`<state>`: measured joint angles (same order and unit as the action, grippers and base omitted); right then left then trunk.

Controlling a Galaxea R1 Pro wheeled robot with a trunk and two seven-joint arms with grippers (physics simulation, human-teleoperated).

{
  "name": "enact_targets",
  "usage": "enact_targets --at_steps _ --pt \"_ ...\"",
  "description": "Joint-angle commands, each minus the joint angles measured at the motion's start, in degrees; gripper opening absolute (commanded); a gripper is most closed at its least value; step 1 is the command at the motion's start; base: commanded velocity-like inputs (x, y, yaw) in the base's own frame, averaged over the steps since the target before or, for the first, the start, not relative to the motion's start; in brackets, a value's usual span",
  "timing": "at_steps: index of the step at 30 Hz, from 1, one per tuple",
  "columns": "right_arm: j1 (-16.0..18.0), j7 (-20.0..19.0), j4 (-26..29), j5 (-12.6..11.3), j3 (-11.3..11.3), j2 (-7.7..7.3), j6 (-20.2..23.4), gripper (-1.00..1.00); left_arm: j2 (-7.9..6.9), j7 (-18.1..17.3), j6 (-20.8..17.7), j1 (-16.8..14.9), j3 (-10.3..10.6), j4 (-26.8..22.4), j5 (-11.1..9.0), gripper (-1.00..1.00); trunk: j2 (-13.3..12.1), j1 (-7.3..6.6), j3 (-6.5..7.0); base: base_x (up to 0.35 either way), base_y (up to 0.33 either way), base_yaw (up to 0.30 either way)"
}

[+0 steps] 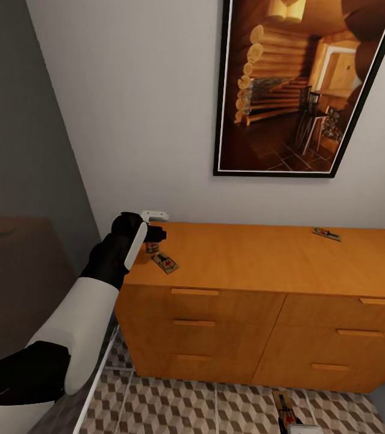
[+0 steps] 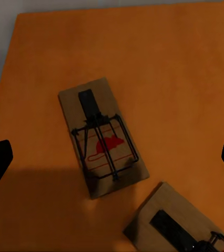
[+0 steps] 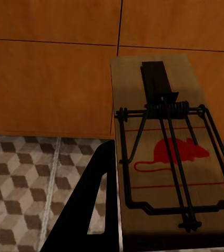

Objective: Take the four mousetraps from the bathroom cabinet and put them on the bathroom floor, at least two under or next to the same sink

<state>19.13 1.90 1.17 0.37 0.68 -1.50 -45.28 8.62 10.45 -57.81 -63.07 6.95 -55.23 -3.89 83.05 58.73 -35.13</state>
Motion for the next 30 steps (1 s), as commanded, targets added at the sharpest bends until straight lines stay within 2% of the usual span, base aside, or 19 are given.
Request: enact_targets --at_steps 1,16,30 --pt "0.03 0.03 -0.05 -0.02 0.02 0.00 -0.16 -1.00 -0.01 0.45 -0.20 -0.04 0.08 -0.01 -0.44 1.00 0.03 0.00 -0.05 0.001 0.000 0.000" --pt "0.03 0.03 -0.03 -0.02 0.02 0.00 -0.16 -1.00 -0.01 0.45 -0.12 -0.04 0.08 1.76 -0.42 1.00 0.03 0.00 -0.07 0.000 0.000 0.000" --pt "0.03 0.03 -0.03 -0.02 0.02 0.00 -0.18 -1.00 -0.01 0.45 -0.11 -0.03 0.08 1.97 -0.42 1.00 0.03 0.00 -0.64 0.000 0.000 0.000"
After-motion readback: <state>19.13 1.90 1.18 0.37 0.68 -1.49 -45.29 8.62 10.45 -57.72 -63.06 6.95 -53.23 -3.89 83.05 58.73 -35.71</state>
